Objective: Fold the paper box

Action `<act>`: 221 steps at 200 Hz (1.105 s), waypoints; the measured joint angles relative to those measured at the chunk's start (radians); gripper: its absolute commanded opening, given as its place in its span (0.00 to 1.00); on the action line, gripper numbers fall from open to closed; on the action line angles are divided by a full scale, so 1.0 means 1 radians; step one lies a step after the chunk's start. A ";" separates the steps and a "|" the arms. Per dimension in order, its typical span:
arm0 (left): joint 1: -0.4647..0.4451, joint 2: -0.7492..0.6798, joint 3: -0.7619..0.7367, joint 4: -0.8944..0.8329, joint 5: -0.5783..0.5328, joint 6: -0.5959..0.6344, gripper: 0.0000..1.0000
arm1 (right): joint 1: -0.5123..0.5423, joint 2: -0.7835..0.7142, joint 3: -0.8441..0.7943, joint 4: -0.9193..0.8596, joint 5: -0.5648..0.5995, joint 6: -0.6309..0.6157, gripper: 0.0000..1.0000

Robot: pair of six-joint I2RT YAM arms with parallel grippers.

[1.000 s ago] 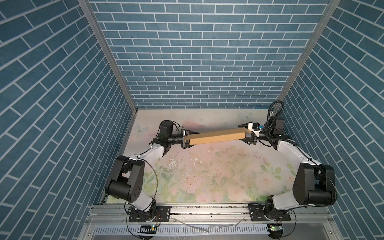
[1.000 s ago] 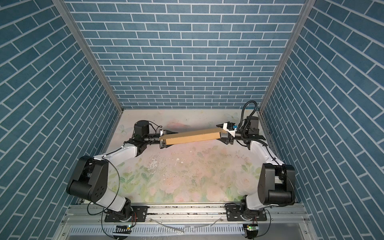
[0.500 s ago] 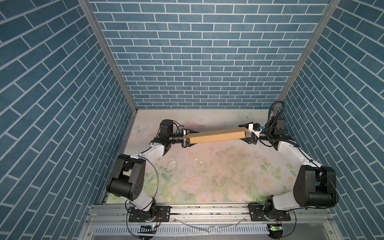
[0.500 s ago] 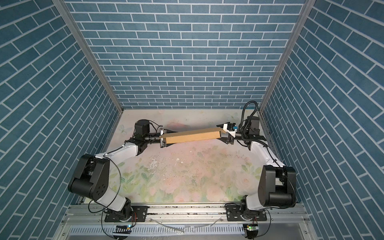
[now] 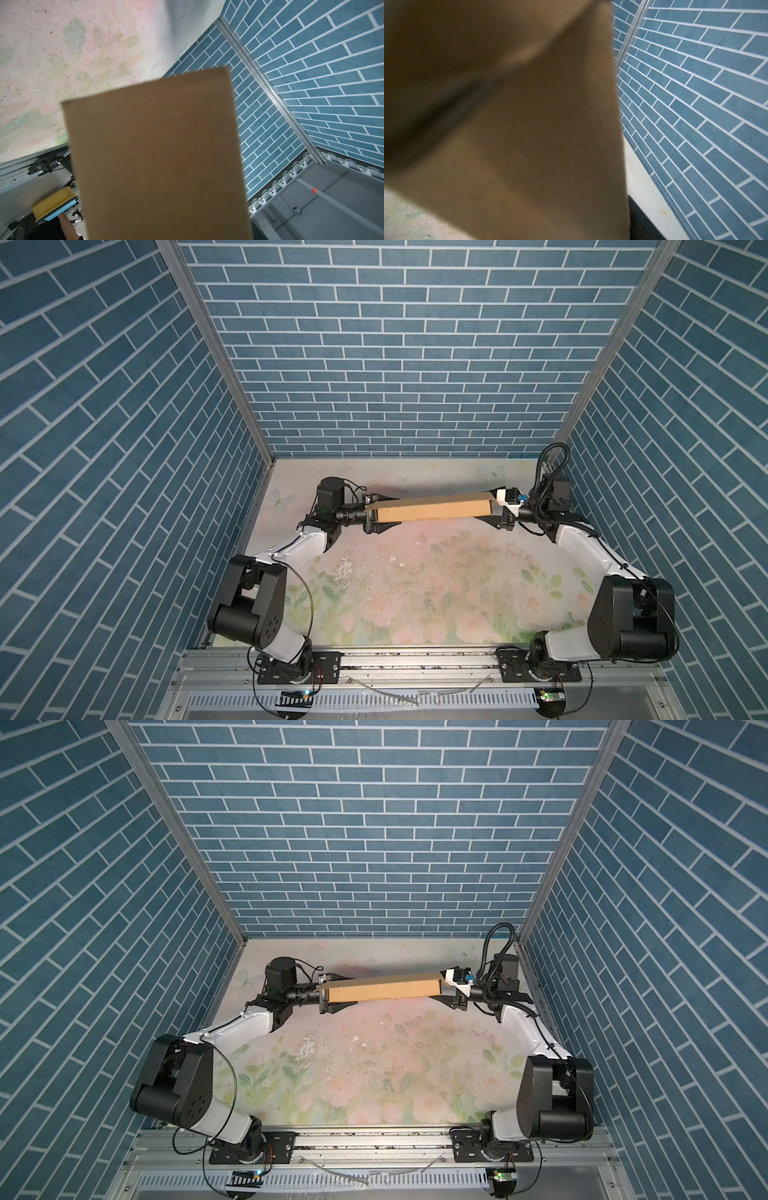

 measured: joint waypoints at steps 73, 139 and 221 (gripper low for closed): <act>0.005 -0.021 -0.017 0.031 0.015 0.014 0.72 | 0.000 -0.023 -0.002 -0.006 -0.010 0.001 0.59; 0.014 -0.021 -0.018 0.047 0.015 0.018 0.75 | -0.010 -0.024 -0.012 0.019 -0.015 0.017 0.58; 0.031 -0.023 0.018 0.068 0.008 0.018 0.77 | -0.040 -0.031 -0.047 0.085 -0.020 0.052 0.57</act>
